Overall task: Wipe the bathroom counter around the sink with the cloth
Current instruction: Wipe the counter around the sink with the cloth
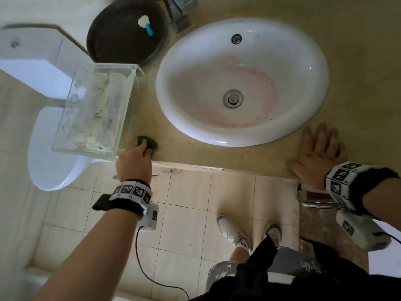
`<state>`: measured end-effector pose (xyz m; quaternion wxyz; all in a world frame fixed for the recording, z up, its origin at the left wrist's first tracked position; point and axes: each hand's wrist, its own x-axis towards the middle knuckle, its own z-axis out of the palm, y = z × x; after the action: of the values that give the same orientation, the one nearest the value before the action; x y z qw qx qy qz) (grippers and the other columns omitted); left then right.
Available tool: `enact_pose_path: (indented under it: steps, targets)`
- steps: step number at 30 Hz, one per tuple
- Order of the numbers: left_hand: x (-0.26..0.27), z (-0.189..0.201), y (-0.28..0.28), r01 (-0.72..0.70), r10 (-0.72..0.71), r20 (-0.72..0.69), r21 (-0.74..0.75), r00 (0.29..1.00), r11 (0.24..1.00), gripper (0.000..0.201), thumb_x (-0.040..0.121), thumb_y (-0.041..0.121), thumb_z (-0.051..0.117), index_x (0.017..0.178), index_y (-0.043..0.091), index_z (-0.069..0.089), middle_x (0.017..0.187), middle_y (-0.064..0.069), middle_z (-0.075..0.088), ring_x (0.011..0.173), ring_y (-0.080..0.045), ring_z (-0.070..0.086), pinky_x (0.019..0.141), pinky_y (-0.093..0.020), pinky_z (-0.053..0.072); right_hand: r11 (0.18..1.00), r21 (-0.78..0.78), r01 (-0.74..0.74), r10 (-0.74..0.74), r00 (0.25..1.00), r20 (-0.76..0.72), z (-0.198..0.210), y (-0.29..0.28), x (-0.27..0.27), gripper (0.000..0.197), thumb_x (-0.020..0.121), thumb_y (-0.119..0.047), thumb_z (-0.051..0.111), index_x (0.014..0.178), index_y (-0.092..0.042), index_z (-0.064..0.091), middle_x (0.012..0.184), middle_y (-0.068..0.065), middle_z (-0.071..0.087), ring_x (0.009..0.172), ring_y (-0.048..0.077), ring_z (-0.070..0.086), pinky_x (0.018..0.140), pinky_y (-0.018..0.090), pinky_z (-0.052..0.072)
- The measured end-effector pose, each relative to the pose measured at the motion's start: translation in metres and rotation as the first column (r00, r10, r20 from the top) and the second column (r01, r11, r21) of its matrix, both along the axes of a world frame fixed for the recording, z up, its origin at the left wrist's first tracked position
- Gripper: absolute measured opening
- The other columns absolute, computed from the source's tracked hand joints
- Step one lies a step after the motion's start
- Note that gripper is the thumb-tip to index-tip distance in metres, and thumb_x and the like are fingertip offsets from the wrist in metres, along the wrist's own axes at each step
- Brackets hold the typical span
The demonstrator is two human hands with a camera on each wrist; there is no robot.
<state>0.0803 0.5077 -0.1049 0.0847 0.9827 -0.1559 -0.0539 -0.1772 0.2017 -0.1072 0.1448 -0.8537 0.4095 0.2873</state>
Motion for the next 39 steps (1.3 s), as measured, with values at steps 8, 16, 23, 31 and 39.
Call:
enact_pose_path:
  steps: [8,16,23,31,39]
  targets:
    - [-0.055,-0.016,-0.022,0.082,-0.083,0.001,-0.142,0.997,0.986,0.029,0.092,0.022,0.06,0.12,0.016,0.066,0.138,0.001,0.052,0.12,-0.019,0.058,0.094,-0.039,0.05,1.0,0.007,0.012,-0.012,1.0,0.0,0.002,0.001,0.003,0.095,0.086,-0.055,0.044,0.147,-0.019,-0.02,0.153,0.012,-0.029,0.14,0.036,-0.025,0.115,0.052,-0.006]
    - [-0.132,-0.037,-0.065,0.314,-0.281,0.142,-0.402,0.949,0.86,0.023,0.073,0.006,0.079,0.094,0.015,0.077,0.116,-0.005,0.068,0.109,-0.023,0.065,0.083,-0.028,0.052,1.0,0.016,-0.004,0.004,1.0,0.008,-0.001,-0.001,0.0,0.097,0.085,-0.056,0.043,0.146,-0.019,-0.023,0.152,0.013,-0.03,0.14,0.037,-0.026,0.114,0.053,-0.007]
    - [-0.192,-0.03,-0.126,0.634,-0.672,0.081,-0.43,0.736,0.642,0.027,0.073,0.006,0.078,0.096,0.019,0.076,0.117,0.001,0.068,0.108,-0.018,0.065,0.076,-0.033,0.06,1.0,0.024,0.006,-0.006,1.0,0.004,0.002,0.001,0.001,0.098,0.086,-0.055,0.045,0.146,-0.018,-0.023,0.152,0.012,-0.031,0.14,0.037,-0.027,0.115,0.053,-0.007]
    - [-0.101,0.004,-0.05,0.135,-0.125,0.057,-0.595,0.99,0.792,0.026,0.077,0.003,0.071,0.102,0.009,0.074,0.113,-0.005,0.069,0.099,-0.014,0.067,0.092,-0.019,0.049,0.999,0.031,-0.018,0.018,1.0,-0.01,0.003,-0.002,-0.001,0.095,0.087,-0.057,0.039,0.145,-0.018,-0.024,0.152,0.013,-0.032,0.139,0.037,-0.028,0.115,0.053,-0.008]
    - [-0.059,-0.007,-0.044,0.094,-0.089,0.029,-0.318,0.996,0.943,0.02,0.082,0.01,0.068,0.101,0.01,0.074,0.116,-0.006,0.068,0.103,-0.021,0.067,0.089,-0.03,0.051,0.999,0.029,-0.015,0.015,1.0,-0.001,0.002,-0.002,0.0,0.096,0.085,-0.052,0.043,0.146,-0.018,-0.022,0.153,0.013,-0.03,0.14,0.037,-0.026,0.115,0.053,-0.006]
